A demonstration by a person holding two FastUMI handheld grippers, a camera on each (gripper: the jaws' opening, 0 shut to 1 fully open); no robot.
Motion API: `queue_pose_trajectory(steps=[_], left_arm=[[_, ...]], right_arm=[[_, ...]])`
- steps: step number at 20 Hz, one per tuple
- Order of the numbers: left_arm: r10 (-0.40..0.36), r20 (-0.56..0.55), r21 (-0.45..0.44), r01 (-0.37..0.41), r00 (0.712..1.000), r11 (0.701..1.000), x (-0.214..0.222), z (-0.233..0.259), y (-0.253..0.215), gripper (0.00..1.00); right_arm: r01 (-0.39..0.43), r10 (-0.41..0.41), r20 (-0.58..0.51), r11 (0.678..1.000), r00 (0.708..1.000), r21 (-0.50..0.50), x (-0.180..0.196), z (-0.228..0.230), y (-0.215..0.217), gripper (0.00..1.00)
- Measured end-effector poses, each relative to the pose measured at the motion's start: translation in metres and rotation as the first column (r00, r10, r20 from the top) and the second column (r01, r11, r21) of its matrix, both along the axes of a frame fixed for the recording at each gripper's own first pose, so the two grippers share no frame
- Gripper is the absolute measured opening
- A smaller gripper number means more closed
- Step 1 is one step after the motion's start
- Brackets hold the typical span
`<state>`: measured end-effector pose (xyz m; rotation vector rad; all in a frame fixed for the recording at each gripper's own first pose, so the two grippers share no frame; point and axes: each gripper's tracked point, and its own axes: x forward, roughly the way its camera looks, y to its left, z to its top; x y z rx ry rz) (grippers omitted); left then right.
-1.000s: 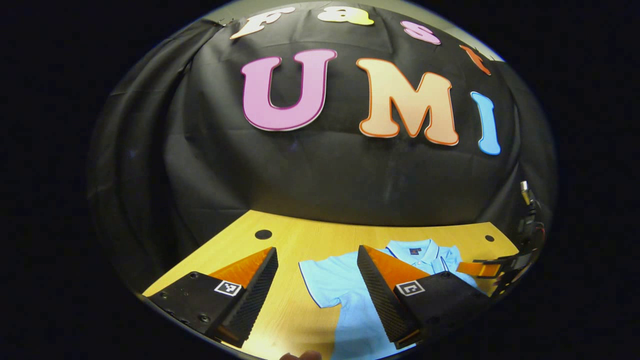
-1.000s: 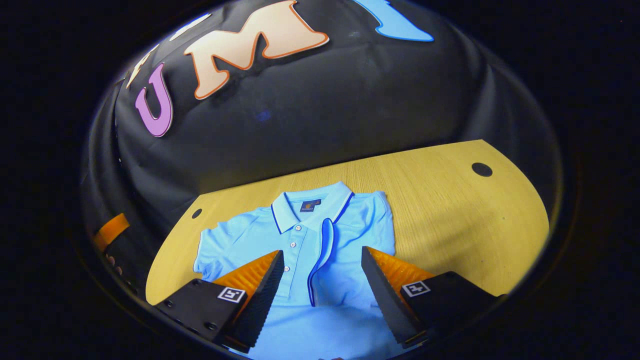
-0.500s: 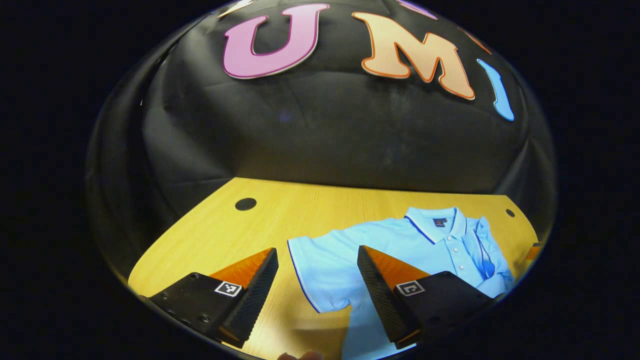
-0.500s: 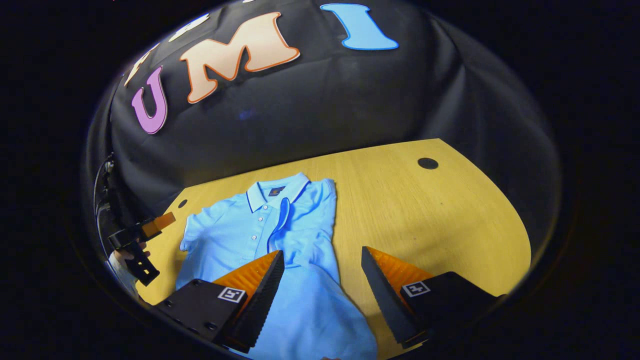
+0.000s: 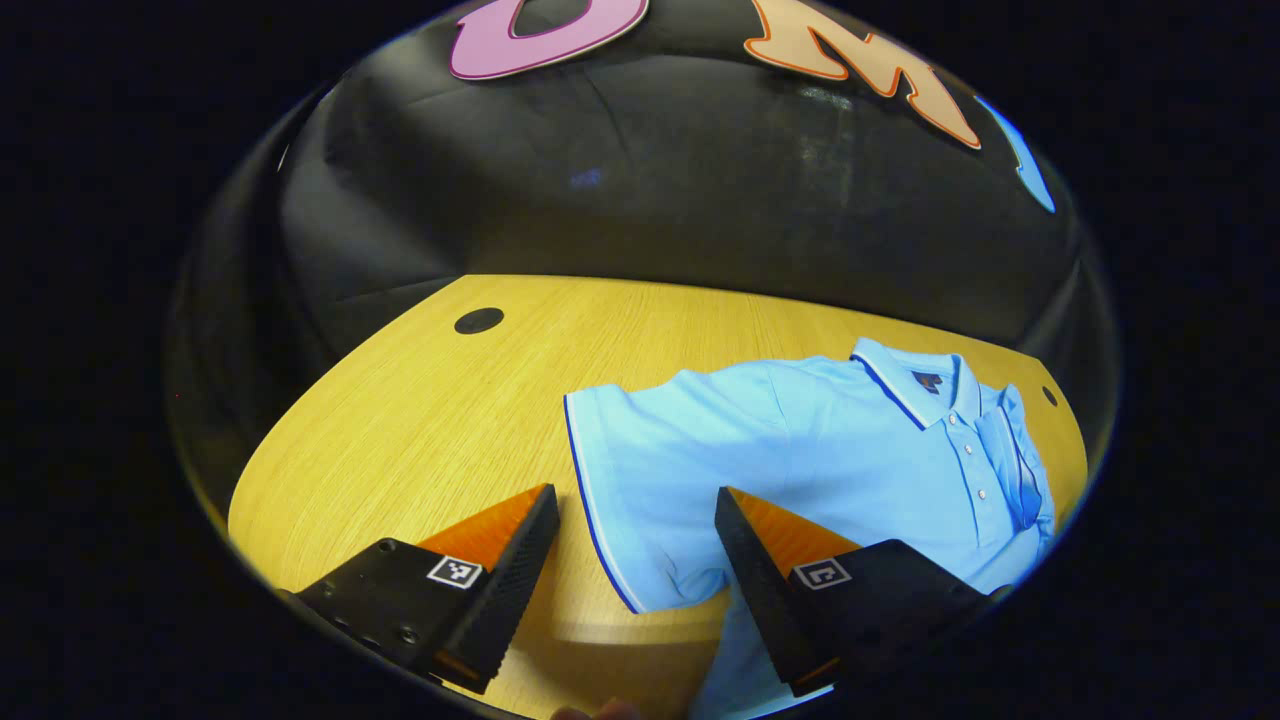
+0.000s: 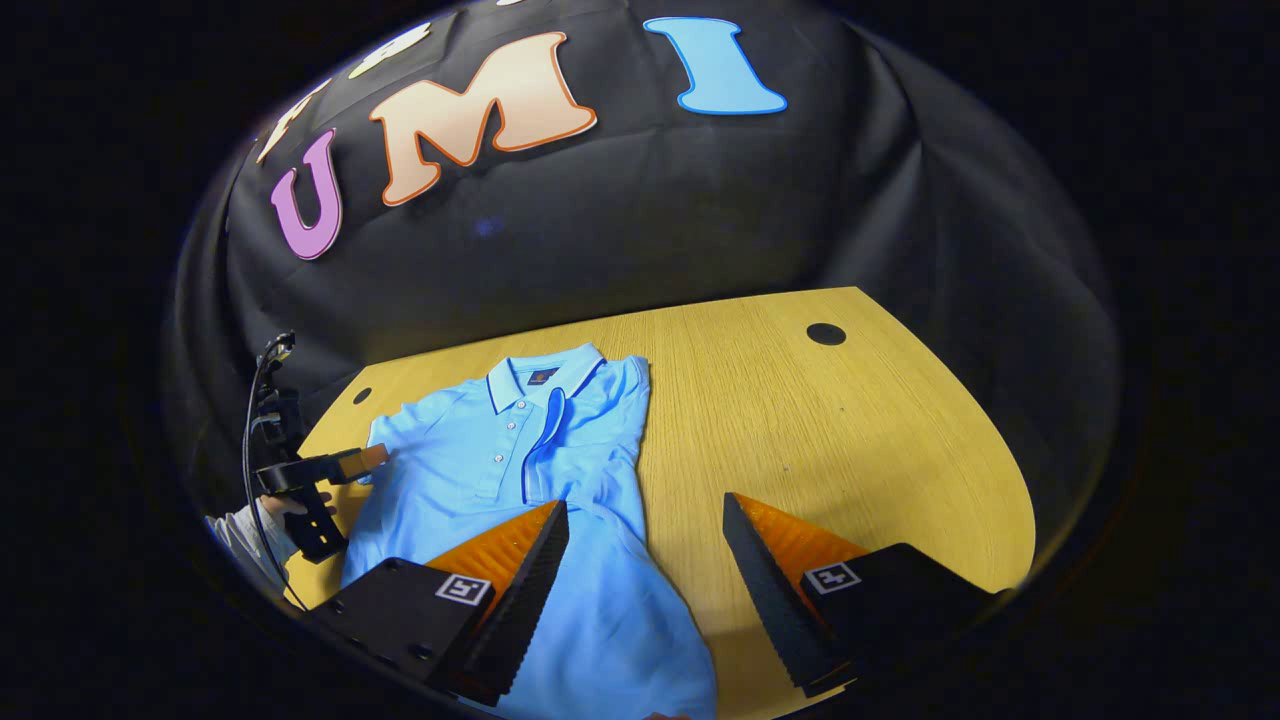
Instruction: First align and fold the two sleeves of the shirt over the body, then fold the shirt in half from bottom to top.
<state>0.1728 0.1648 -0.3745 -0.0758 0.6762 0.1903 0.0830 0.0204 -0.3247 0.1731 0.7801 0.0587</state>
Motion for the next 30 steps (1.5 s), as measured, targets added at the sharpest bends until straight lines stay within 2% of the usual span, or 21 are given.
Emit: queue_pose_trajectory(steps=[3, 5, 6, 7, 9, 12, 15, 20, 27, 30], left_arm=[[-0.026, -0.010, 0.001, 0.026, 1.000, 1.000, 0.003, -0.004, -0.006, 0.97], [-0.066, -0.023, -0.002, 0.066, 0.998, 0.998, 0.004, 0.000, -0.015, 0.66], [-0.083, -0.034, -0.001, 0.083, 0.996, 0.997, 0.005, -0.002, -0.020, 0.46], [-0.100, -0.039, 0.004, 0.100, 0.994, 0.995, 0.007, -0.002, -0.026, 0.37], [-0.082, -0.056, 0.045, 0.085, 0.995, 0.995, 0.010, 0.000, -0.027, 0.02], [-0.073, -0.022, 0.019, 0.074, 0.997, 0.997, 0.016, 0.017, -0.044, 0.00], [-0.143, 0.033, 0.008, 0.143, 0.989, 0.990, 0.023, 0.045, -0.079, 0.00], [-0.239, 0.057, -0.029, 0.241, 0.969, 0.970, 0.025, 0.064, -0.149, 0.00], [-0.317, 0.014, -0.039, 0.318, 0.948, 0.947, 0.020, 0.038, -0.211, 0.00], [-0.339, -0.004, -0.085, 0.337, 0.941, 0.938, 0.015, 0.028, -0.220, 0.01]], right_arm=[[-0.001, 0.001, 0.005, 1.000, 1.000, 0.004, -0.001, 0.000, -0.001, 0.98], [0.000, 0.000, 0.004, 1.000, 1.000, 0.011, -0.002, 0.001, -0.001, 0.98], [0.001, -0.001, 0.005, 1.000, 1.000, 0.014, -0.003, 0.001, -0.002, 0.98], [0.003, -0.004, 0.011, 1.000, 1.000, 0.018, -0.003, 0.003, -0.004, 0.98], [0.012, -0.013, 0.021, 1.000, 1.000, 0.025, -0.003, 0.006, -0.008, 0.98], [0.027, -0.028, 0.041, 0.999, 0.999, 0.027, -0.008, 0.017, -0.020, 0.98], [0.050, -0.051, 0.057, 0.998, 0.997, 0.029, -0.014, 0.025, -0.035, 0.98], [0.091, -0.094, 0.054, 0.994, 0.994, 0.053, -0.028, 0.027, -0.047, 0.97], [0.101, -0.103, 0.031, 0.993, 0.994, 0.064, -0.045, 0.018, -0.040, 0.98], [0.105, -0.108, 0.034, 0.992, 0.994, 0.072, -0.041, 0.016, -0.033, 0.98]])
